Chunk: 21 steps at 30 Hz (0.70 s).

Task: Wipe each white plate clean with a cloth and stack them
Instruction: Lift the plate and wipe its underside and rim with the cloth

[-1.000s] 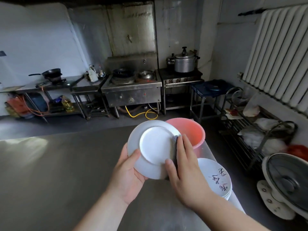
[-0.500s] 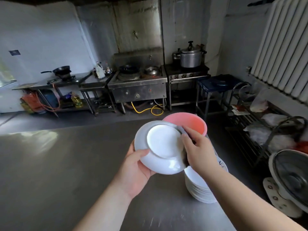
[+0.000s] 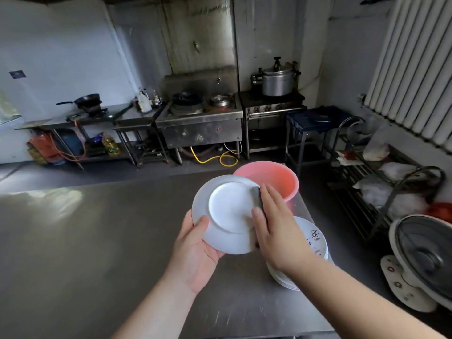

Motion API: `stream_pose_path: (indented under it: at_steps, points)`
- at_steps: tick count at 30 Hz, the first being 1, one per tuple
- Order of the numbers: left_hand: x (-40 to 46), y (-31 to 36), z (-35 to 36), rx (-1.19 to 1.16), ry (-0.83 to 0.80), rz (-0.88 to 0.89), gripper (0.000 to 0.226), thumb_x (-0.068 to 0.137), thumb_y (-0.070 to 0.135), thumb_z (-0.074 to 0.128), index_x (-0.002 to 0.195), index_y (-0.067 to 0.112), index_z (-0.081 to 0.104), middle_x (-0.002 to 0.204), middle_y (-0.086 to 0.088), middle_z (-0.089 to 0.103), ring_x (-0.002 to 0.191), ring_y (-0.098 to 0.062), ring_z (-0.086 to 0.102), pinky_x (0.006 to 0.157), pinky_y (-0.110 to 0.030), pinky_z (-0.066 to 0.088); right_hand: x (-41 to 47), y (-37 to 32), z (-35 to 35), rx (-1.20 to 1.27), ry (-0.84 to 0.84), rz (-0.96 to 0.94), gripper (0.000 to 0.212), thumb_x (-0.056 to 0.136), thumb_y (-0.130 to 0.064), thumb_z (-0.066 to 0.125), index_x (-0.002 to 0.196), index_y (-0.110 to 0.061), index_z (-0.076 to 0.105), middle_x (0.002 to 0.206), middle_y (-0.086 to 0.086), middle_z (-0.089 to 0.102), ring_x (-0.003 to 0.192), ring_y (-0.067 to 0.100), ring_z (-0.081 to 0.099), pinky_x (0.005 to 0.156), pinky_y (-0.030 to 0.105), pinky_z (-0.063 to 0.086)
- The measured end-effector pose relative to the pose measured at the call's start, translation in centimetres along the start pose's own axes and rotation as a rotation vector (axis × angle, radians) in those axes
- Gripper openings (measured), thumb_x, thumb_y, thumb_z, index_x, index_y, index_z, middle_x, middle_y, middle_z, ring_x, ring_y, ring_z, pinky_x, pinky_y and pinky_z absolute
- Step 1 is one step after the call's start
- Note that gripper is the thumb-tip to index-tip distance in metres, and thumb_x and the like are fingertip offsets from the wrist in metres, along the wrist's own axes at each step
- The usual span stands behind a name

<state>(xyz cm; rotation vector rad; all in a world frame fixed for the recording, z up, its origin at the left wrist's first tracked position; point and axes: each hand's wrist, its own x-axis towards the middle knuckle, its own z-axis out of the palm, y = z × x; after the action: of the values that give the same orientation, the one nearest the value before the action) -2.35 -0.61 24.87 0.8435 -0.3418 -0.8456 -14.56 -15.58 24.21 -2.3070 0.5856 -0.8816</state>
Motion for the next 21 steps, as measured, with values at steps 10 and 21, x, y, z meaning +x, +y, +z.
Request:
stream_pose_path:
  at_steps: [10, 21]
  points:
    - [0.3, 0.0, 0.9, -0.03, -0.064, -0.025, 0.063, 0.09, 0.007, 0.06, 0.148, 0.028, 0.05, 0.148, -0.011, 0.061, 0.133, -0.037, 0.062, 0.091, -0.056, 0.058, -1.2, -0.1, 1.4, 0.198, 0.171, 0.108, 0.042, 0.112, -0.034, 0.037, 0.154, -0.029, 0.042, 0.155, -0.022, 0.037, 0.14, -0.019, 0.025, 0.108, 0.0, 0.019]
    - [-0.2, -1.2, -1.5, -0.028, 0.113, 0.041, 0.05, 0.1, 0.002, 0.05, 0.146, 0.021, 0.05, 0.142, -0.012, 0.066, 0.128, -0.034, 0.066, 0.087, -0.047, 0.061, -3.5, -2.8, 5.9, -0.049, -0.099, 0.172, 0.073, 0.106, -0.052, 0.018, 0.162, -0.006, 0.018, 0.167, 0.01, 0.02, 0.149, 0.03, 0.029, 0.12, 0.044, 0.031]
